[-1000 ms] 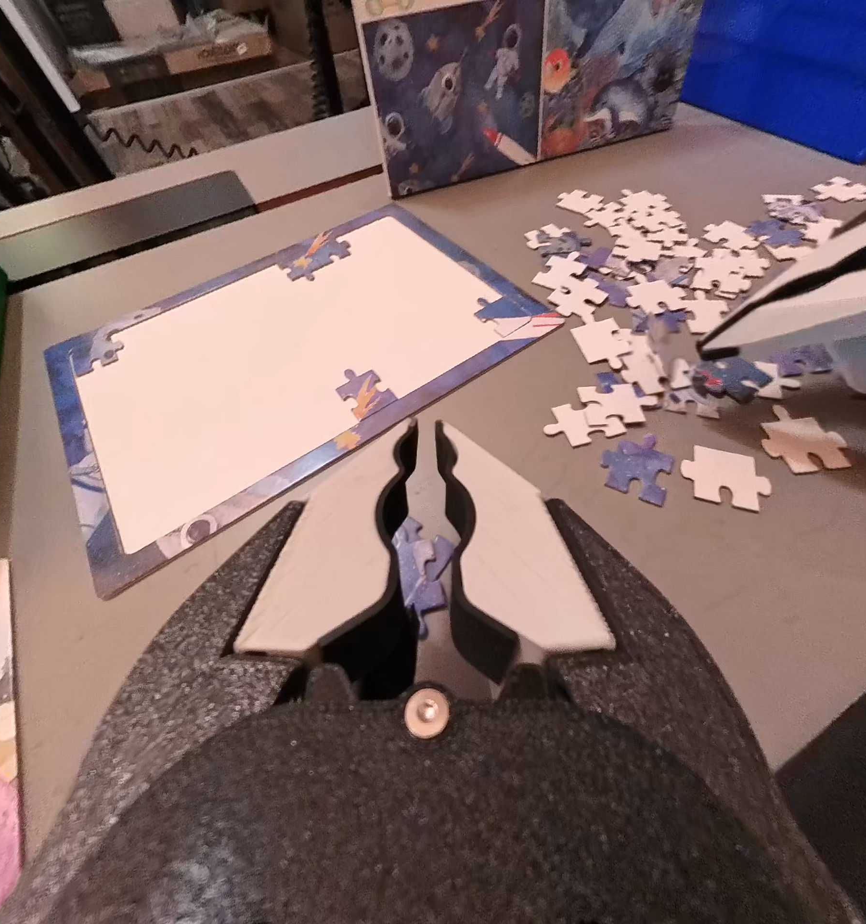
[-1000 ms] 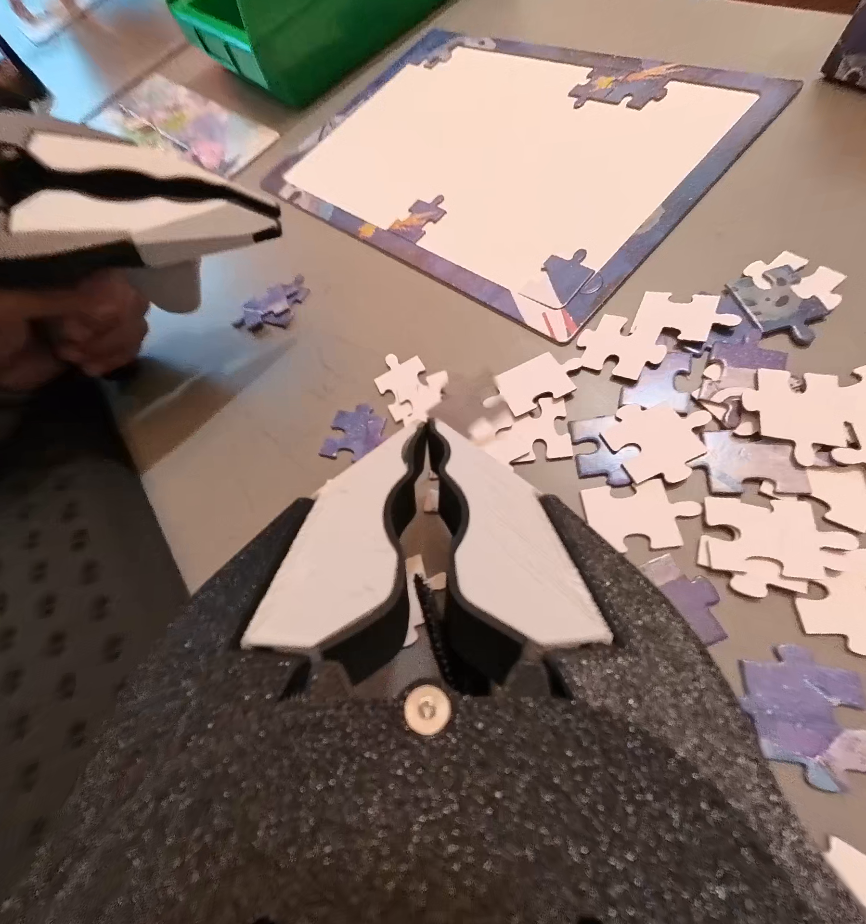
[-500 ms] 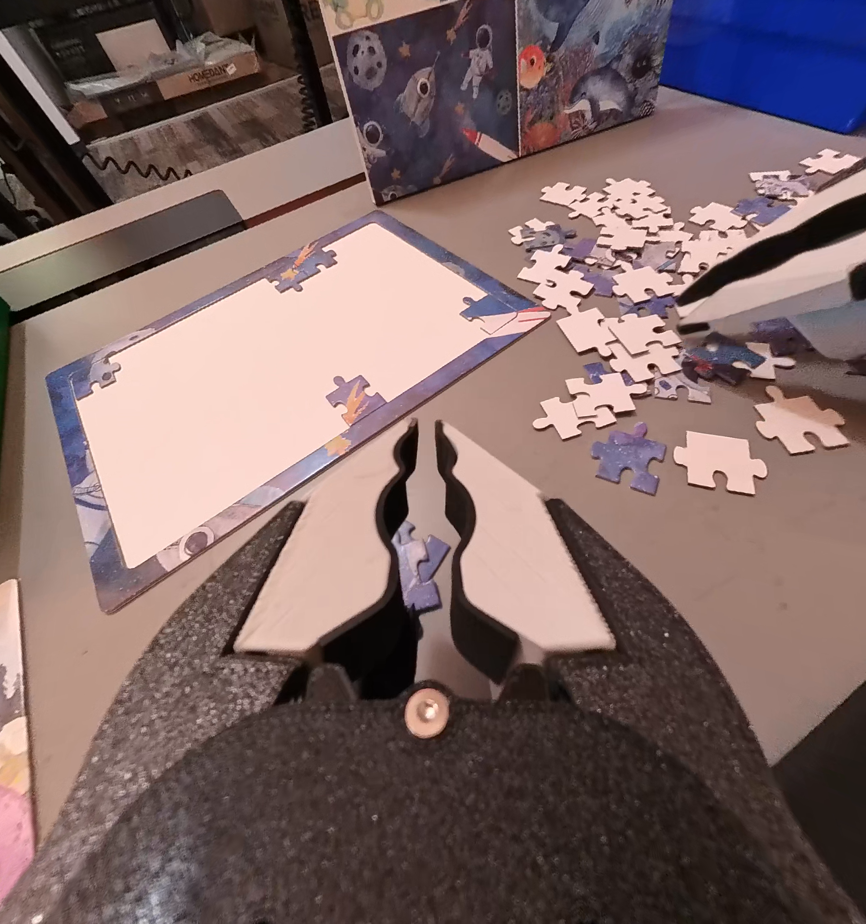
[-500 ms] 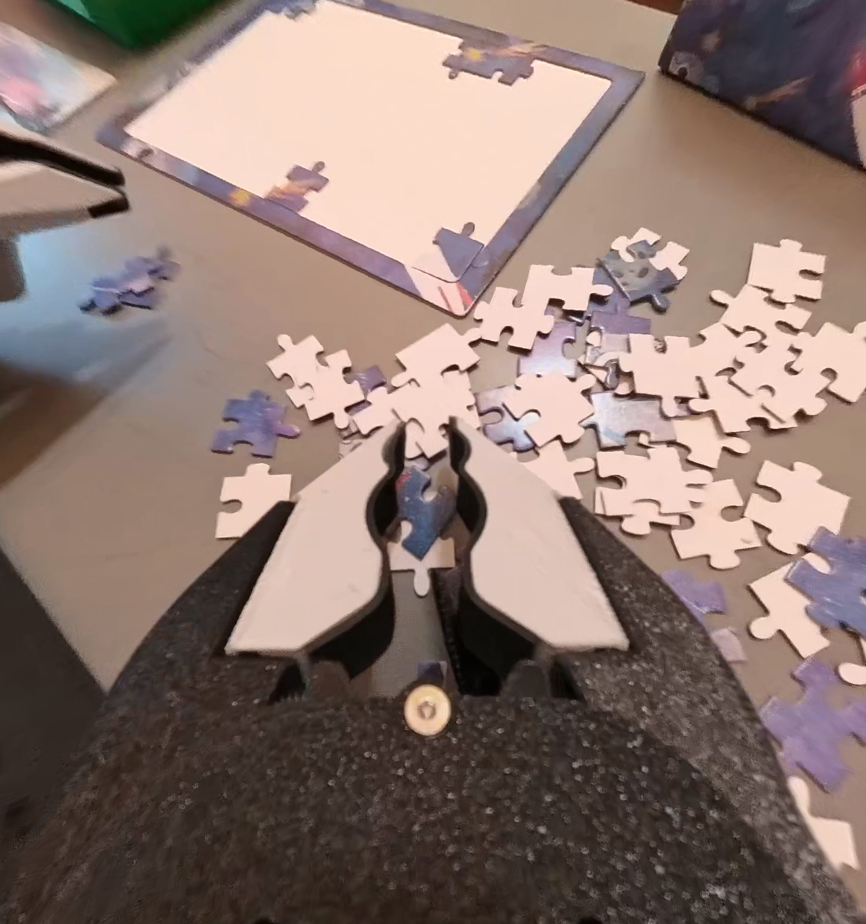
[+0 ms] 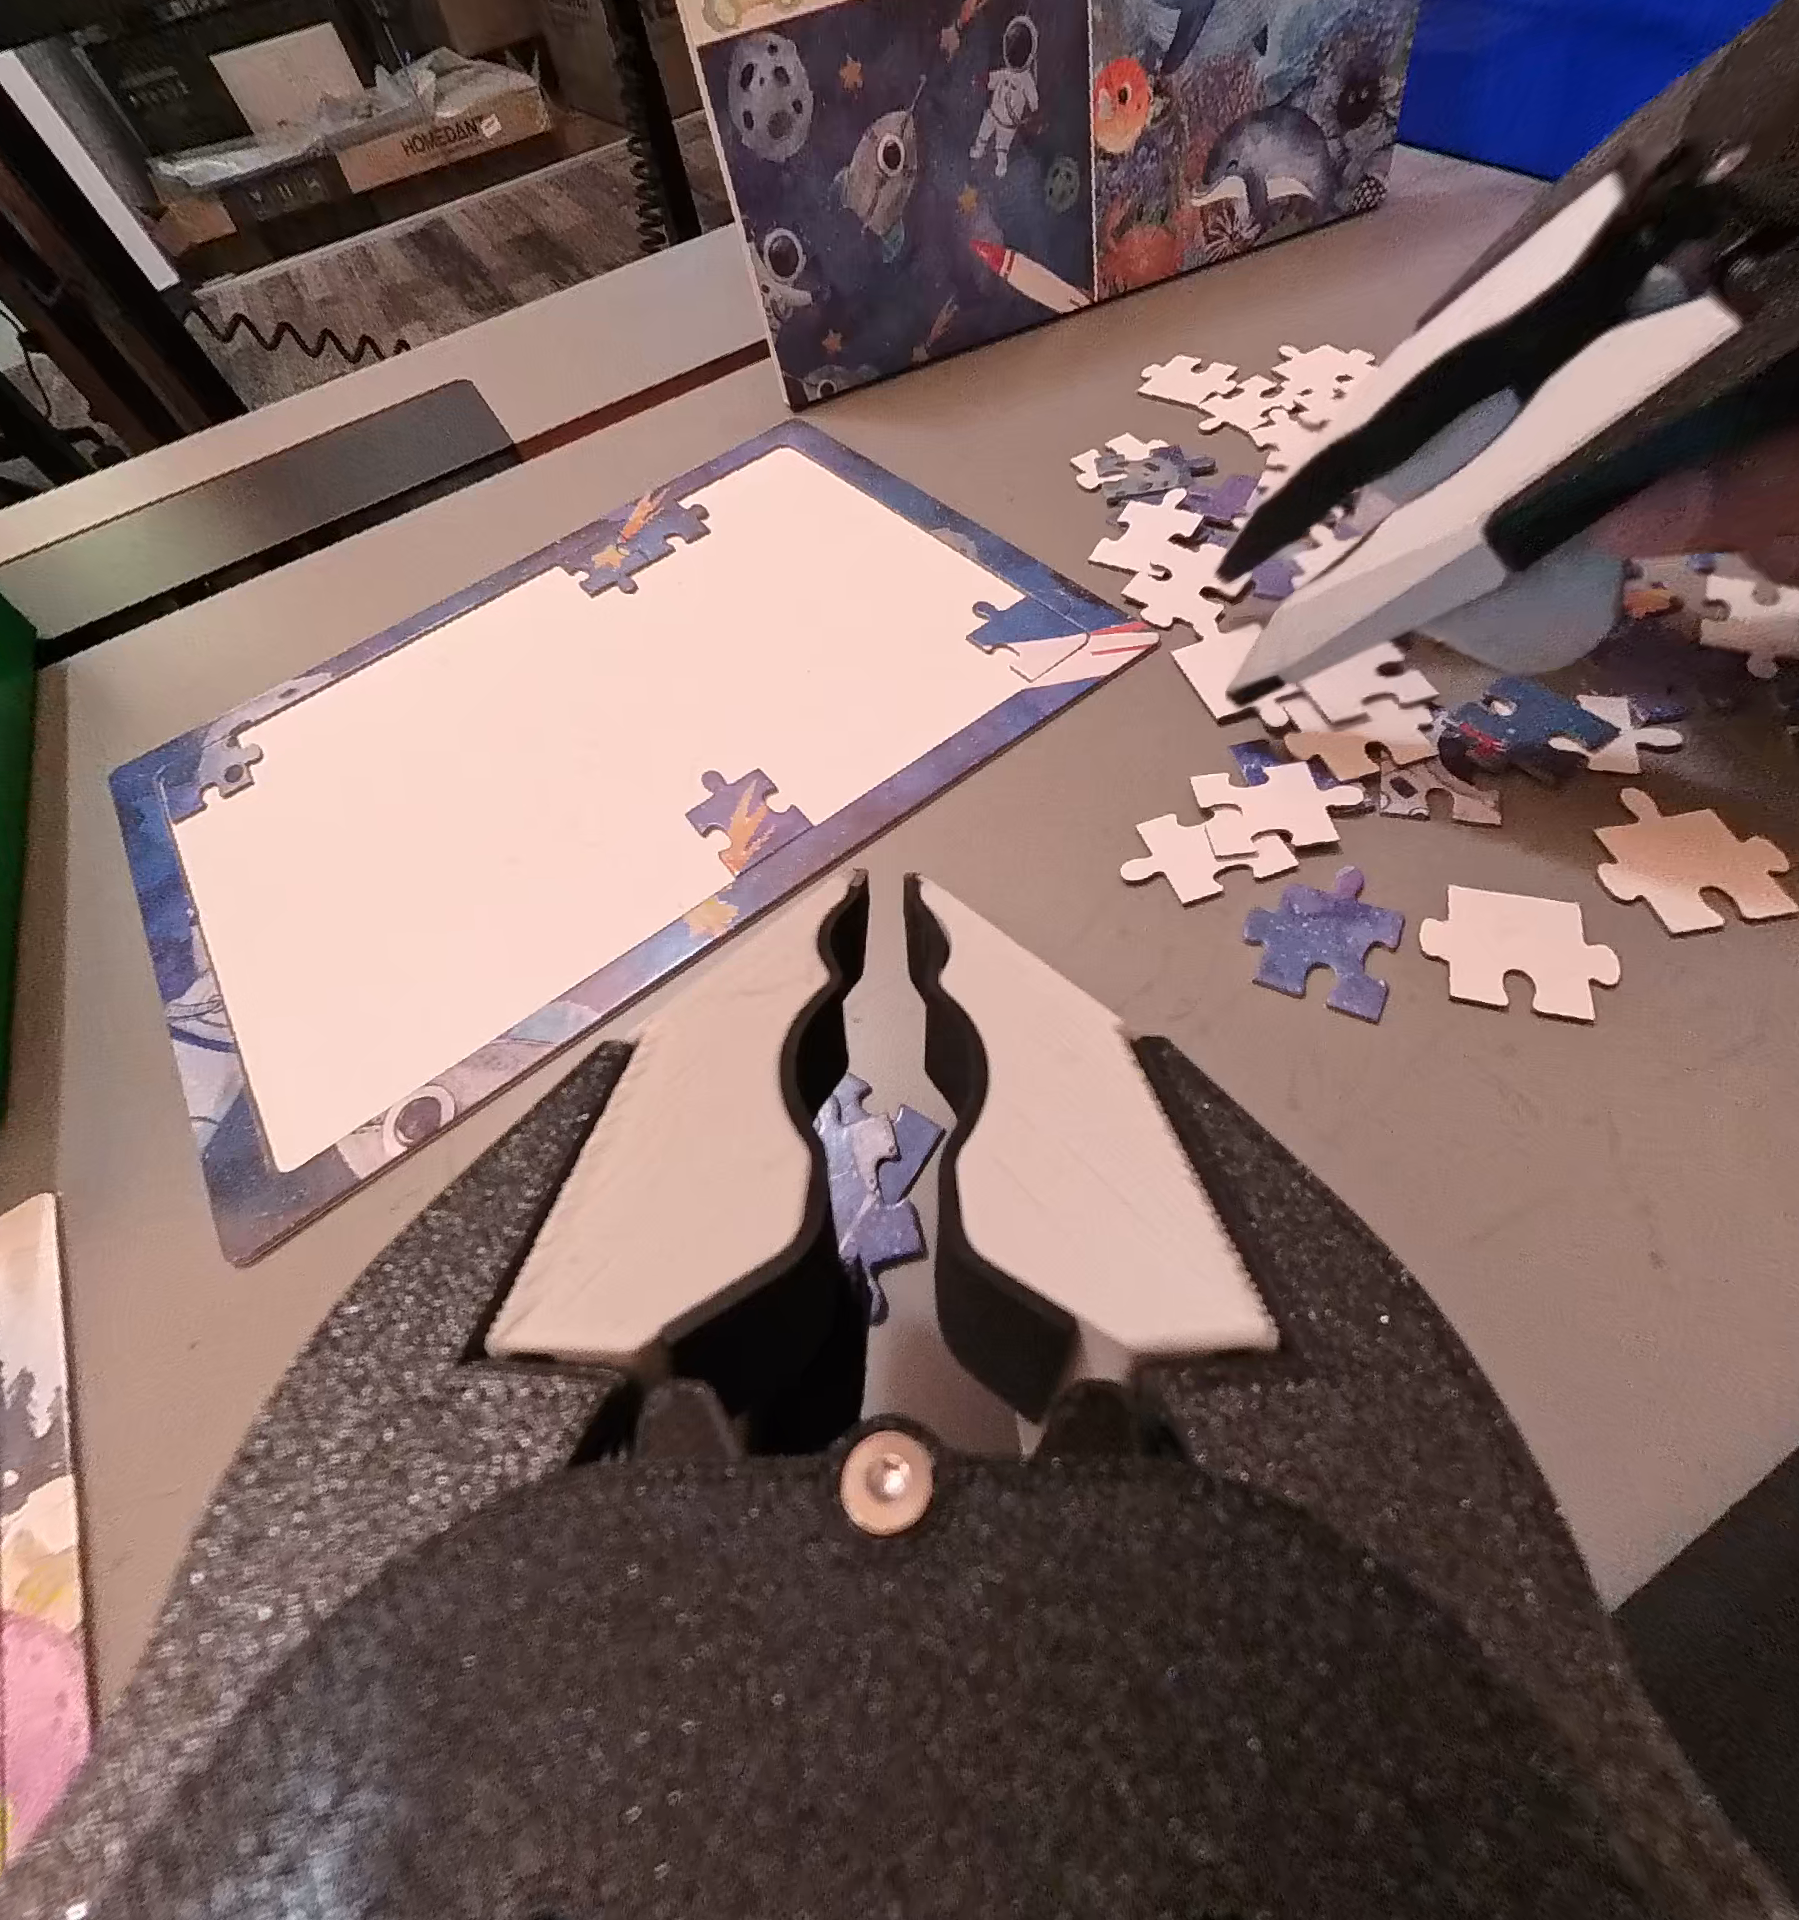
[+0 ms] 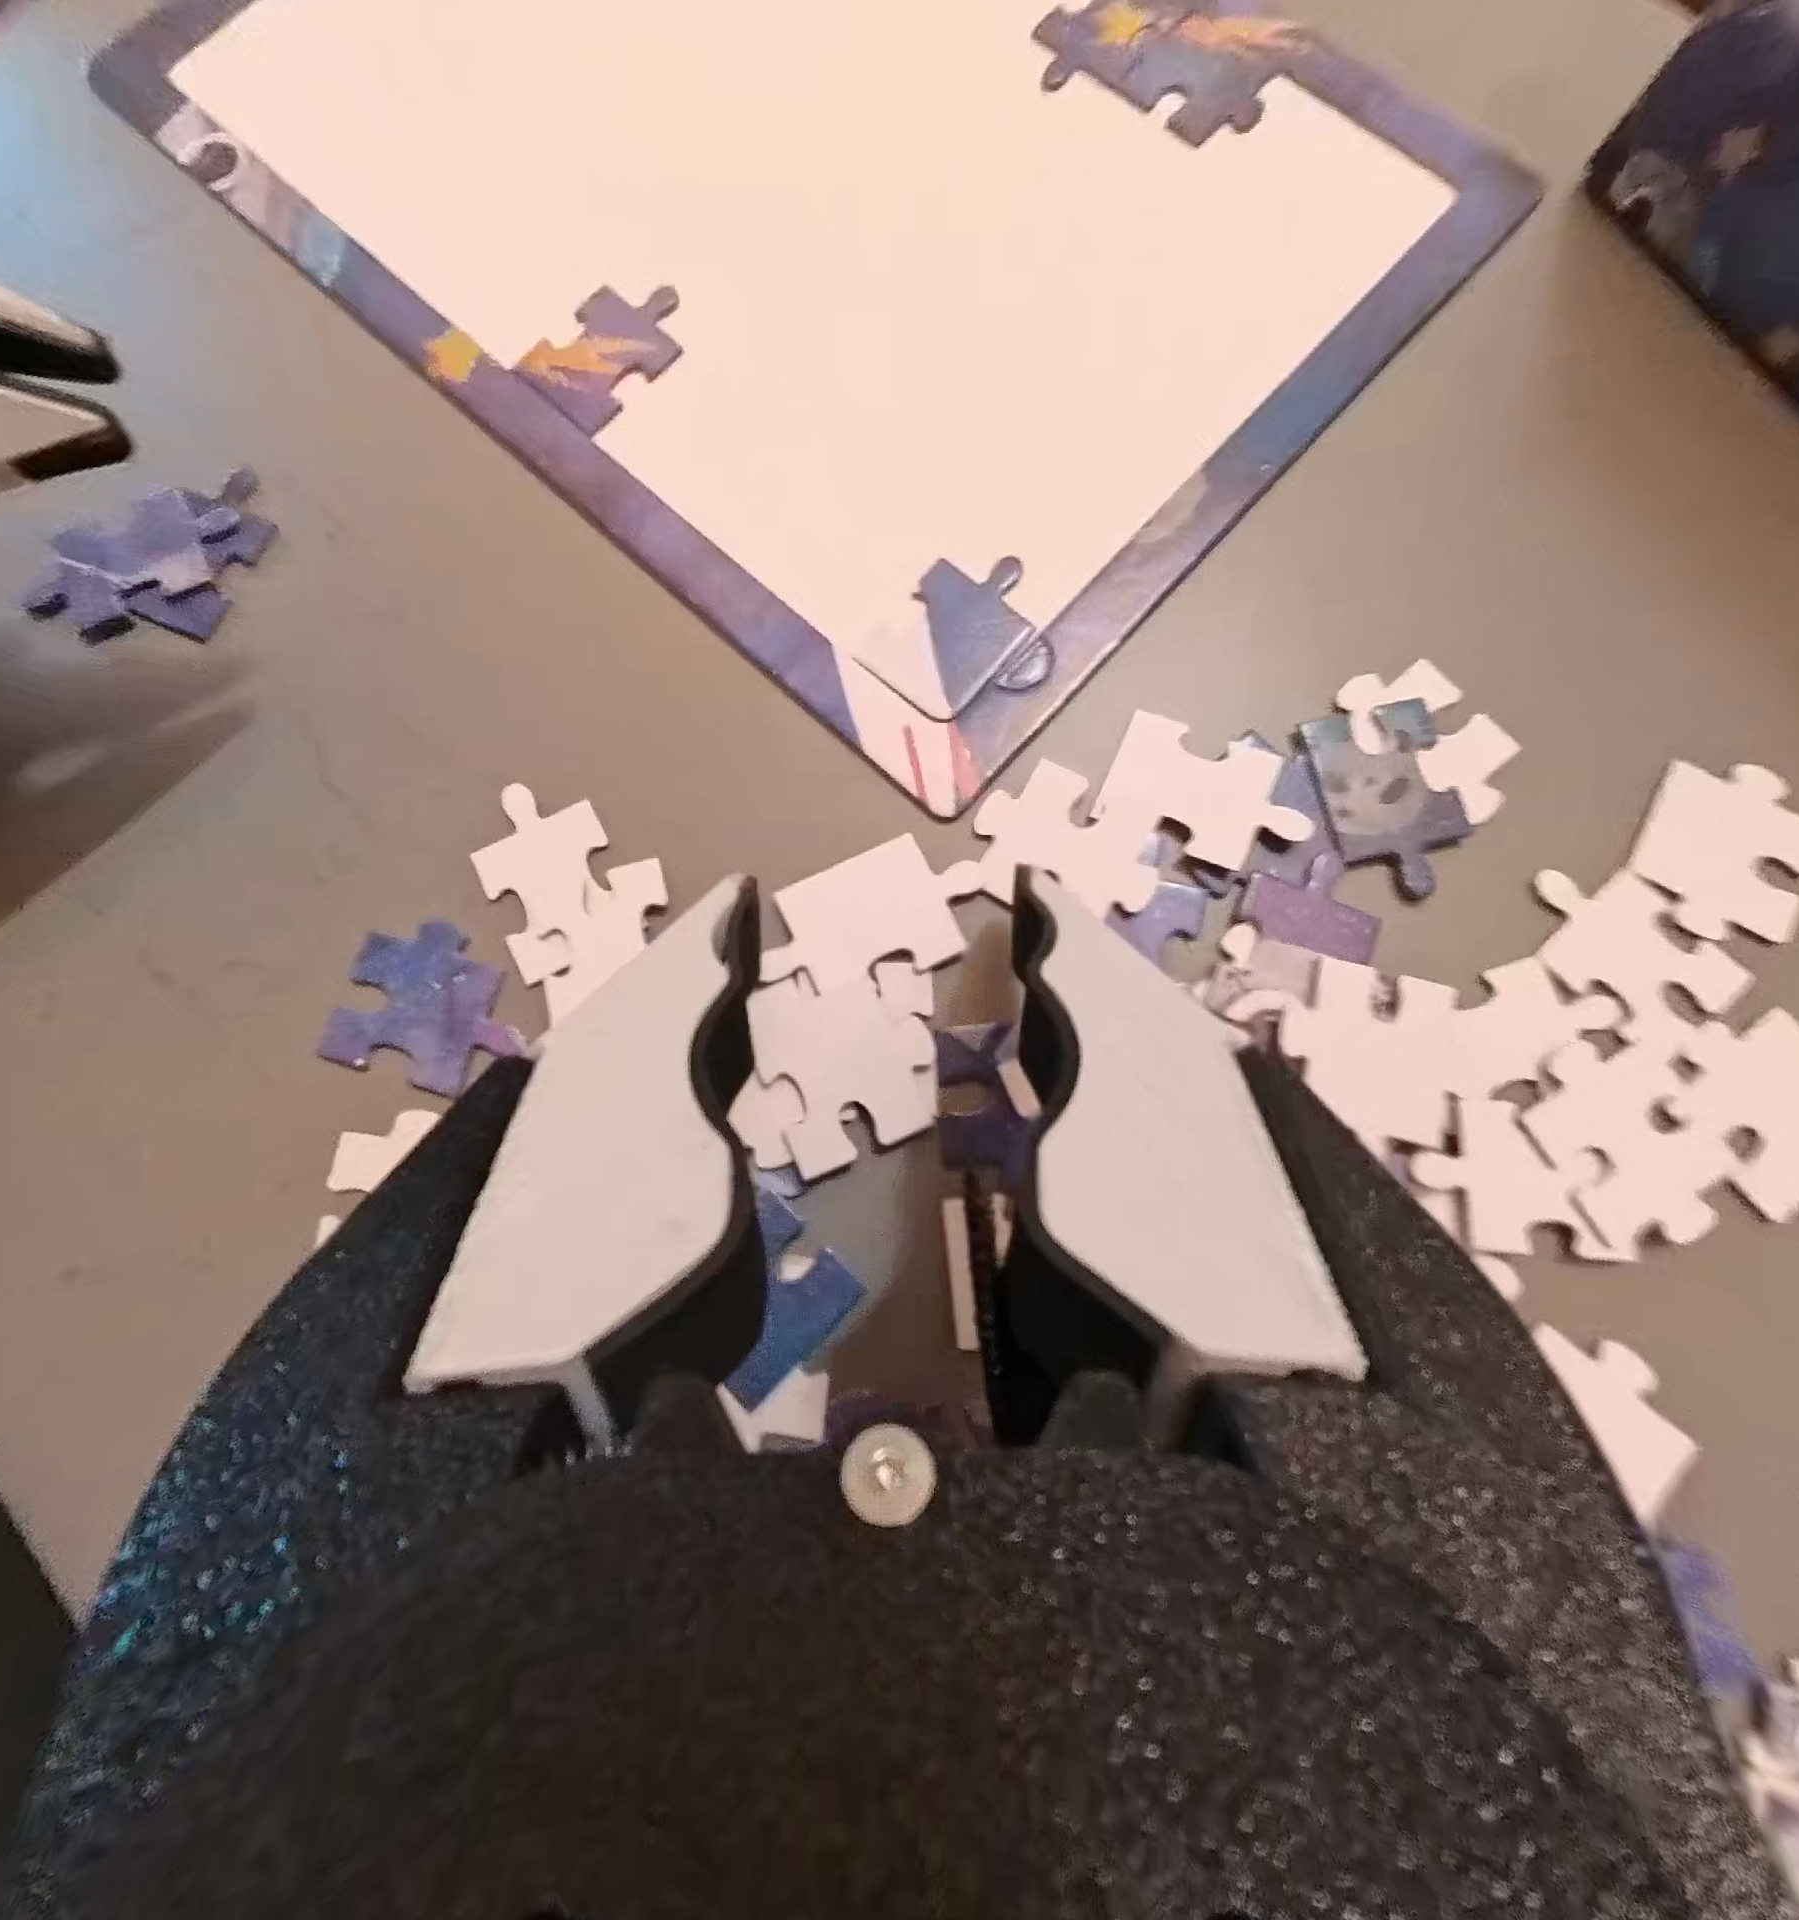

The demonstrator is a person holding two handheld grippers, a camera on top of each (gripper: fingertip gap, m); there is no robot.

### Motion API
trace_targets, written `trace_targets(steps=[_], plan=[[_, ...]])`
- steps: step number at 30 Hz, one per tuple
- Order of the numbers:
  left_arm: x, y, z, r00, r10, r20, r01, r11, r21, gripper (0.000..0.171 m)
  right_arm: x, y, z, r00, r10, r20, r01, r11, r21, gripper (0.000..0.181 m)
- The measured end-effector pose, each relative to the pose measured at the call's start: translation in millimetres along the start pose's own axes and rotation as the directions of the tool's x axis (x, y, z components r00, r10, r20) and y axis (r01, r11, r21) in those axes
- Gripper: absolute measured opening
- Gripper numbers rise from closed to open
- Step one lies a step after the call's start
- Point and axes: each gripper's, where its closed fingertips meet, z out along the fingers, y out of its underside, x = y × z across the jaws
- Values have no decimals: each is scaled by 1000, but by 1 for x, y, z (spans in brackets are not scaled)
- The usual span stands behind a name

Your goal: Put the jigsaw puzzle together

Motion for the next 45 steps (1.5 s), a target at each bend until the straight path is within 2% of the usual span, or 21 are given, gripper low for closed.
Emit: trace_targets(steps=[3,8,11,13,14,15,16,18,19,23,26,28,29,32,35,37,39,45], plan=[[1,0,0,1000,-1,-5,1,1000,-1,6,-5,9,9,1000,10,11,-10,999,-30,48],[2,2,0,1000,12,-6,-12,1000,-9,6,-8,11,6,1000,10,9,-10,1000,-3,36],[2,2,0,1000,10,-3,-10,1000,-9,6,-9,13,3,999,26,24,-26,1000,0,35],[1,2,0,1000,7,-2,-7,1000,-9,6,-15,12,-1,994,68,82,-70,997,23,33],[1,2,0,1000,6,-2,-6,1000,-9,6,-21,7,-5,982,115,146,-124,991,53,26],[1,2,0,1000,7,-1,-7,1000,-9,6,-28,-3,-12,956,172,237,-200,974,102,9],[1,1,0,1000,9,0,-9,1000,-3,6,-34,-16,-23,913,225,341,-291,944,154,2],[2,-4,-2,1000,15,-4,-14,1000,21,6,-42,-38,-45,786,292,545,-460,865,199,1],[4,-6,-2,1000,16,-12,-16,999,32,6,-43,-42,-52,733,308,606,-511,838,191,1],[7,-9,-4,999,11,-33,-10,999,51,6,-40,-42,-54,691,341,638,-561,809,175,1],[24,-23,-12,984,-66,-168,86,989,117,7,-58,-54,-66,573,319,755,-619,772,143,1],[41,-40,-24,919,-180,-351,247,956,155,12,-72,-63,-72,500,299,813,-646,753,121,1],[46,-48,-29,863,-249,-440,345,926,154,17,-78,-68,-74,468,288,835,-659,743,113,1],[59,-59,-40,682,-378,-626,523,851,56,30,-98,-80,-81,372,245,896,-680,728,83,1],[65,-60,-45,627,-377,-682,535,844,25,27,-113,-84,-79,365,229,902,-664,744,80,1],[64,-62,-49,609,-373,-700,549,835,32,6,-121,-84,-79,356,217,909,-645,761,71,1],[62,-61,-51,573,-394,-718,571,821,5,1,-123,-83,-78,357,216,909,-638,767,68,3],[51,-63,-54,418,-482,-770,675,732,-91,1,-133,-74,-73,402,206,892,-574,816,70,2]])
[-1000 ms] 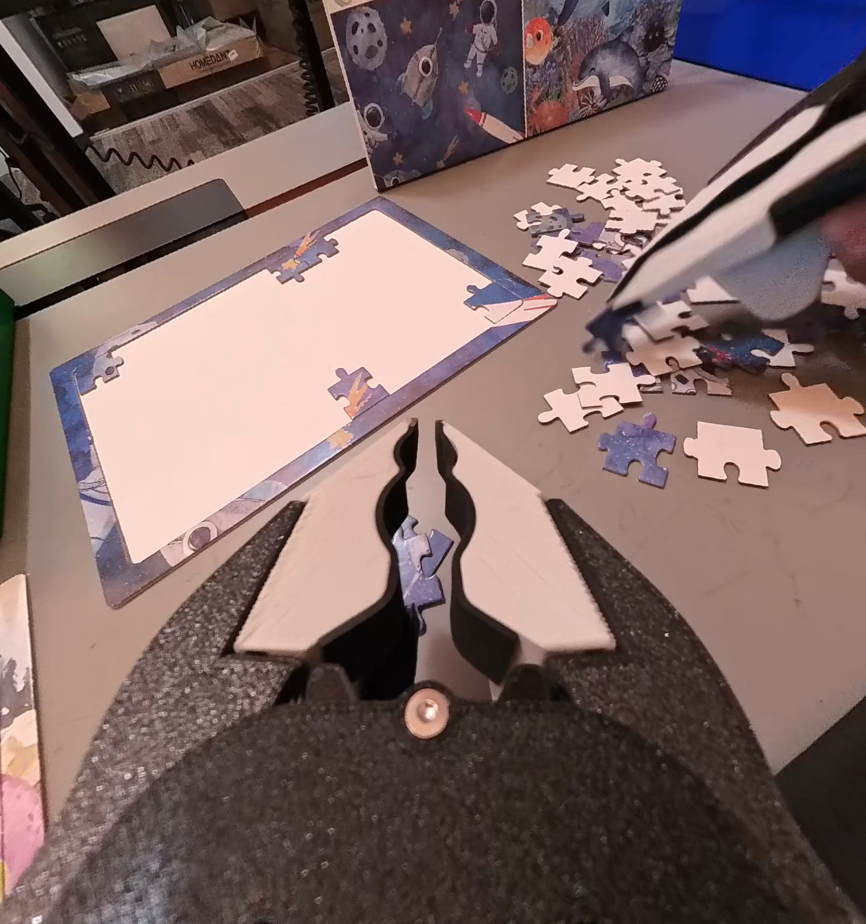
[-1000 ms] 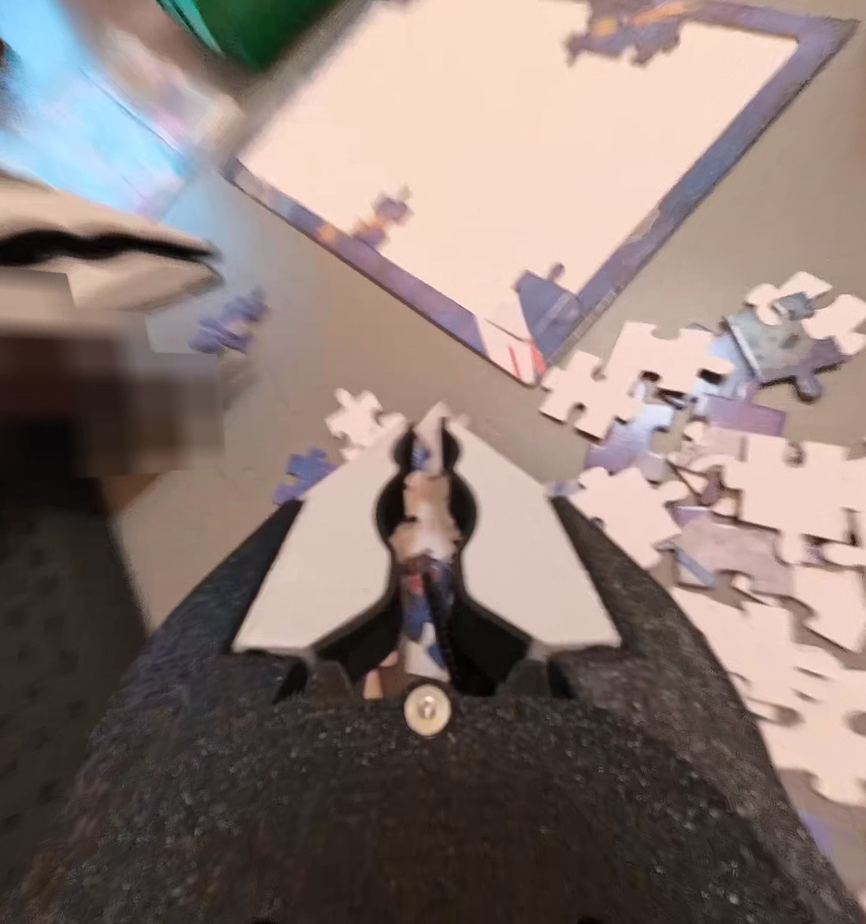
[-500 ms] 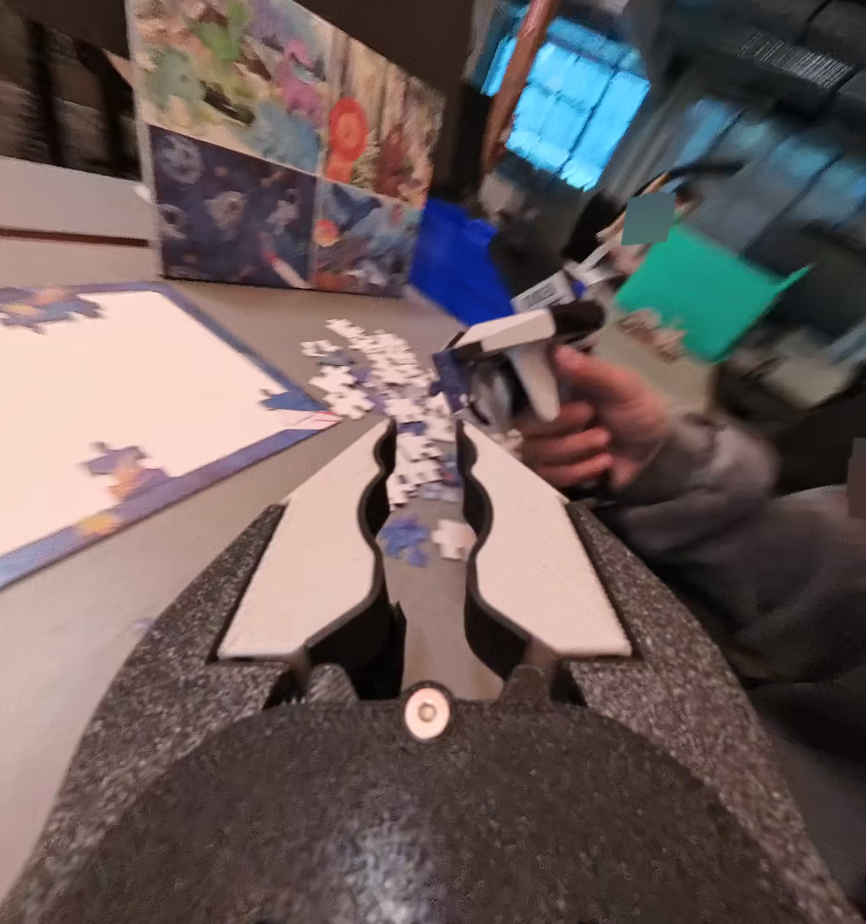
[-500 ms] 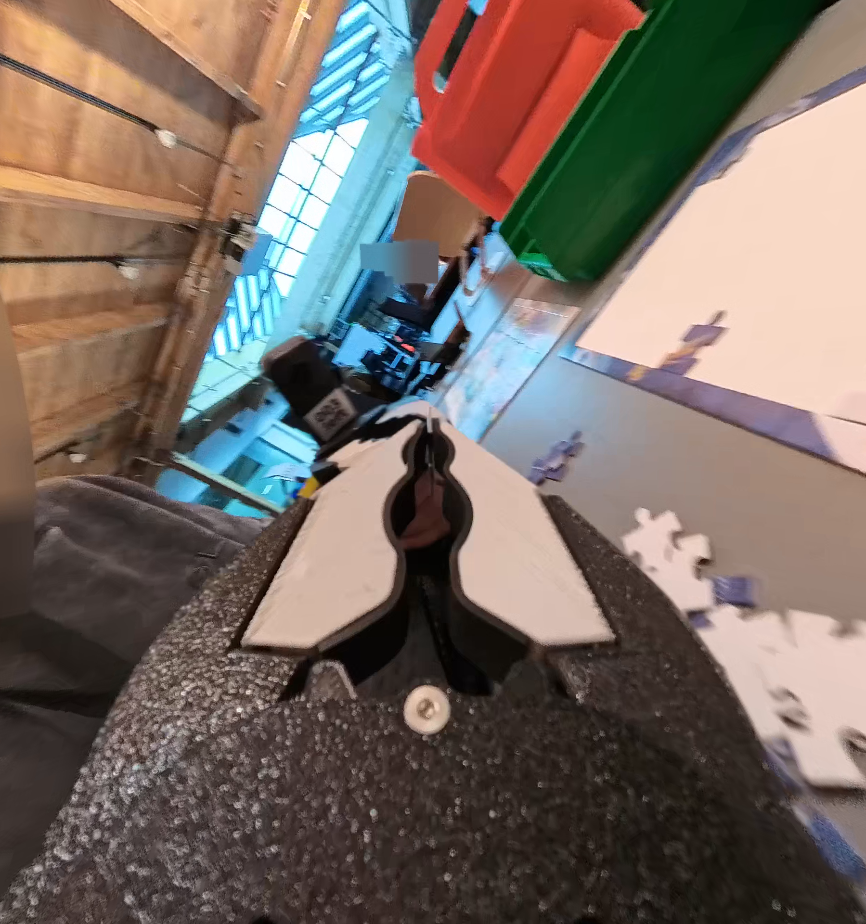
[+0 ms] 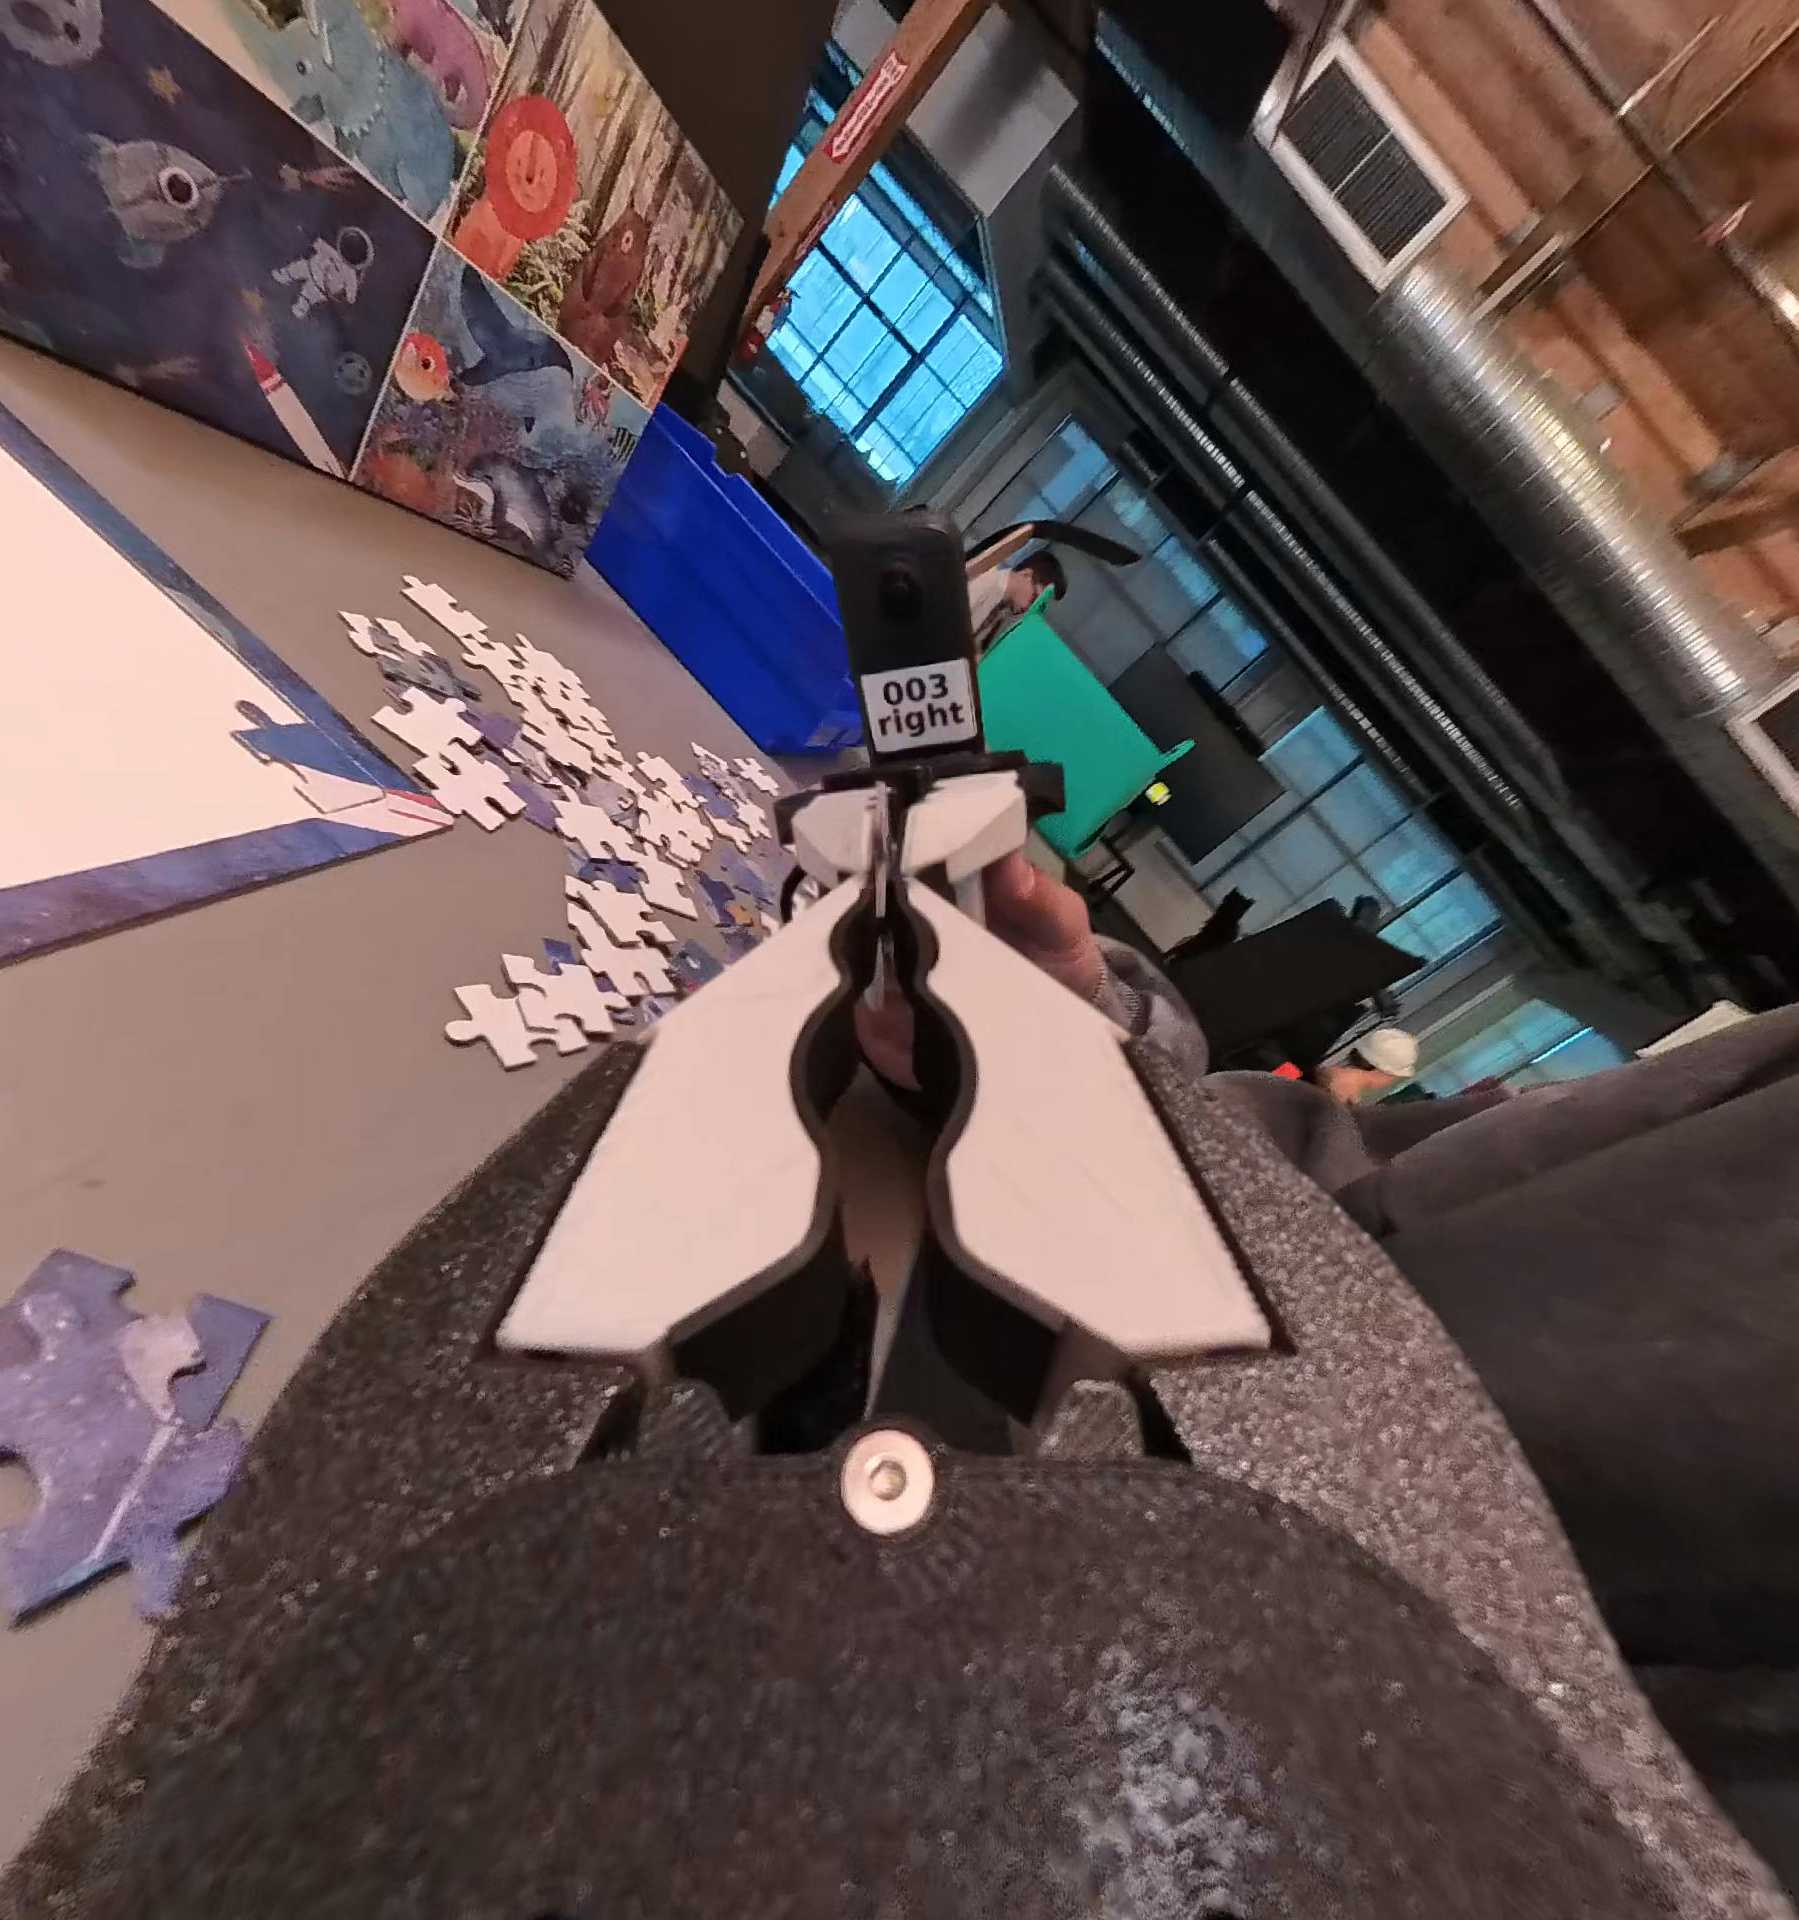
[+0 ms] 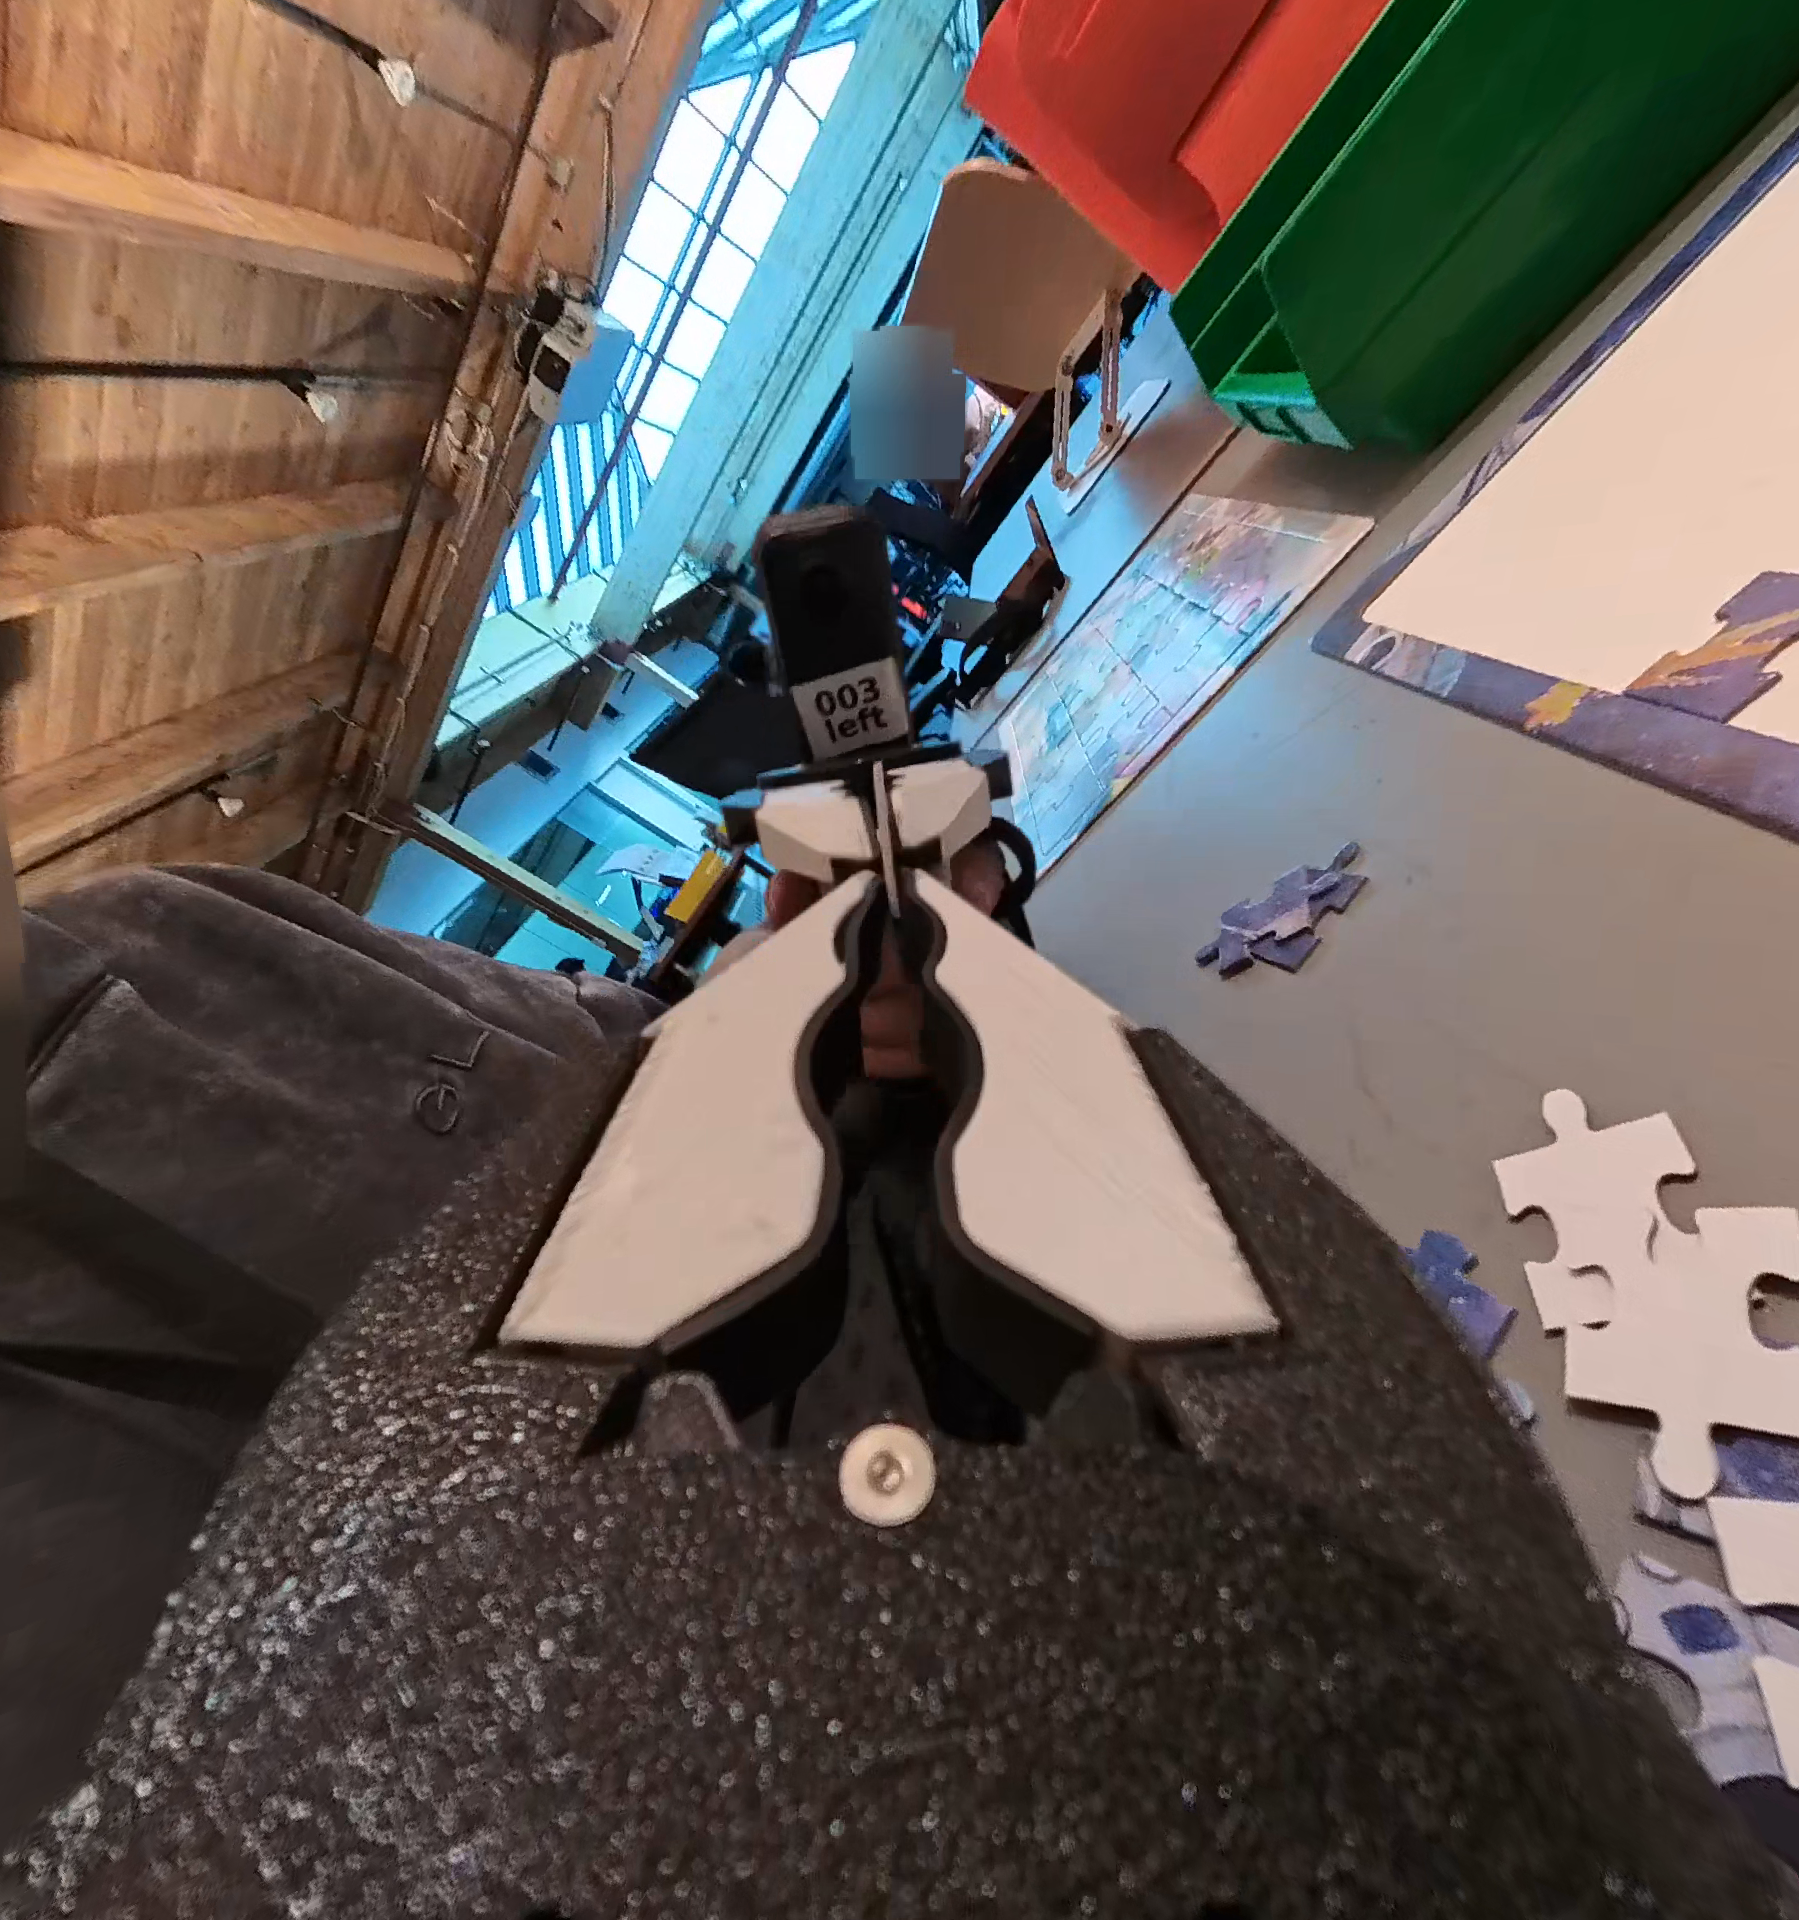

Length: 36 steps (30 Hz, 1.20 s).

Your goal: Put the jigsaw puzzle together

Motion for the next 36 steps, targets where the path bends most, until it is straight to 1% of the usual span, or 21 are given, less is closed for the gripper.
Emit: trace_targets(steps=[2,5,10,15,19,27,36], plan=[[-1,-2,-2,999,-28,-15,28,1000,10,1,0,4,3,1000,-23,-14,23,999,-25,2],[0,-3,-2,999,-28,-18,28,999,17,1,0,7,4,999,-42,-20,41,998,-43,2],[-4,-4,-2,1000,-16,11,16,999,30,2,2,6,2,998,-54,-43,52,998,-40,1],[0,-3,-2,1000,-10,-9,10,1000,21,1,0,13,5,998,-50,-22,48,996,-78,2],[-1,-2,-1,1000,-14,-7,14,1000,13,1,0,9,2,998,-50,-26,48,997,-57,1],[1,6,2,1000,-12,-17,12,1000,-23,1,-2,-3,-6,1000,-6,10,6,1000,13,1],[-2,4,1,1000,-7,2,7,1000,-17,1,1,-3,-6,1000,-8,-7,8,1000,14,2]])
